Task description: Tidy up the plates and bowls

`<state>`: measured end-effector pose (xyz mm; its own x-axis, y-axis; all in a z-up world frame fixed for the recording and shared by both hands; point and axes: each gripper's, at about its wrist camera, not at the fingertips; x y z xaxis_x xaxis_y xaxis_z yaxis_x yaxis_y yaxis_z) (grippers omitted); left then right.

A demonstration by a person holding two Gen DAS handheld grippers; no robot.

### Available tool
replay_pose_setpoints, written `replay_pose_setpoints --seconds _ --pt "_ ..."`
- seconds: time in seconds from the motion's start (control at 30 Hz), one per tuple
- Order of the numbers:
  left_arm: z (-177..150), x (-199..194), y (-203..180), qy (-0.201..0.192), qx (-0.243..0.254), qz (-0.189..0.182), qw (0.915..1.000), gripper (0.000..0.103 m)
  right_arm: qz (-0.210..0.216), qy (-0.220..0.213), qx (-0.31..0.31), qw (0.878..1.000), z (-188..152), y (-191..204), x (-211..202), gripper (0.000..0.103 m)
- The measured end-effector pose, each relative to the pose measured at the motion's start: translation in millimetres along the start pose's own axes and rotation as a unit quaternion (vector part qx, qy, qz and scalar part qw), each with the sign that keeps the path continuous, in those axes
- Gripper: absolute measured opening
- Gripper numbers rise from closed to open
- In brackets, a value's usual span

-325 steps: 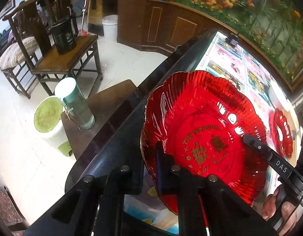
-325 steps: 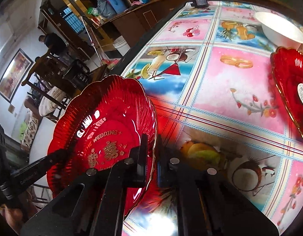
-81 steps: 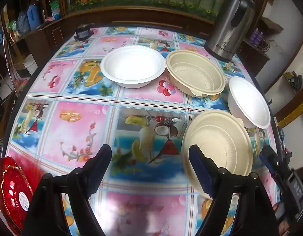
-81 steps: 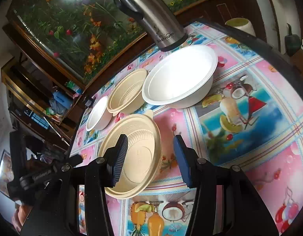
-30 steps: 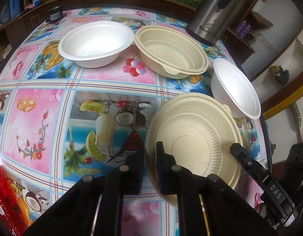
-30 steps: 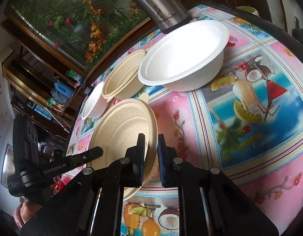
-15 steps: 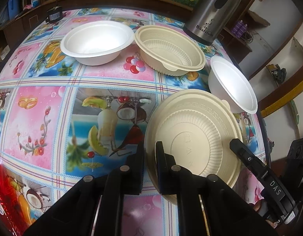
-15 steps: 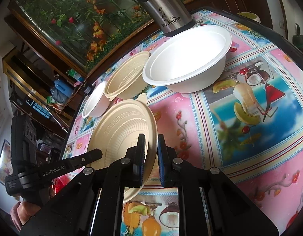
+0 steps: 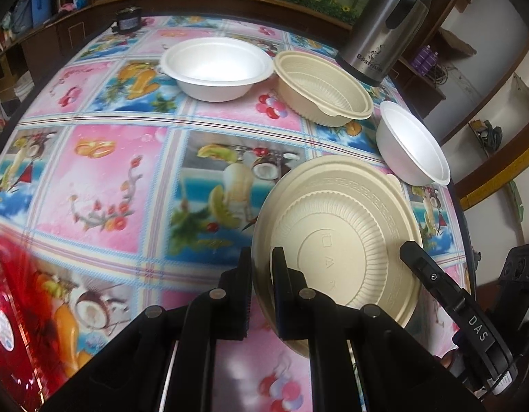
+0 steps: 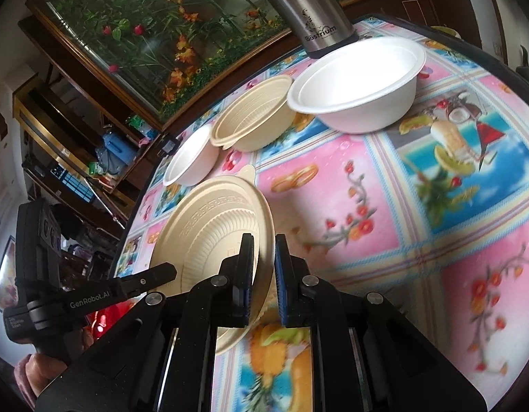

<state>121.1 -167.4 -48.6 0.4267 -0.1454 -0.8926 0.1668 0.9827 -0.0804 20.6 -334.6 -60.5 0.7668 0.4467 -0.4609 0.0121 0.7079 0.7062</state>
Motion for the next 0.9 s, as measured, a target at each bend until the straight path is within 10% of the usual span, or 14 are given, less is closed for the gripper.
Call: replay_pose_setpoints --seconds 0.9 --pt "-72.8 -112.6 187.9 -0.099 -0.127 0.076 0.984 0.01 0.098 0.087 -0.15 0.98 -78.1 192.5 53.5 0.011"
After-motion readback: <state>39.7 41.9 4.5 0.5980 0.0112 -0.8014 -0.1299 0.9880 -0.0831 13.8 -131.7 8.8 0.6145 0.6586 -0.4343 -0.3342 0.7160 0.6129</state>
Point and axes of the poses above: each gripper's, at about its wrist camera, not at the fingertips, and x roughly the way its jaws point, y to its left, z to its top, and after that the axes turned 11 degrees about z, right-handed
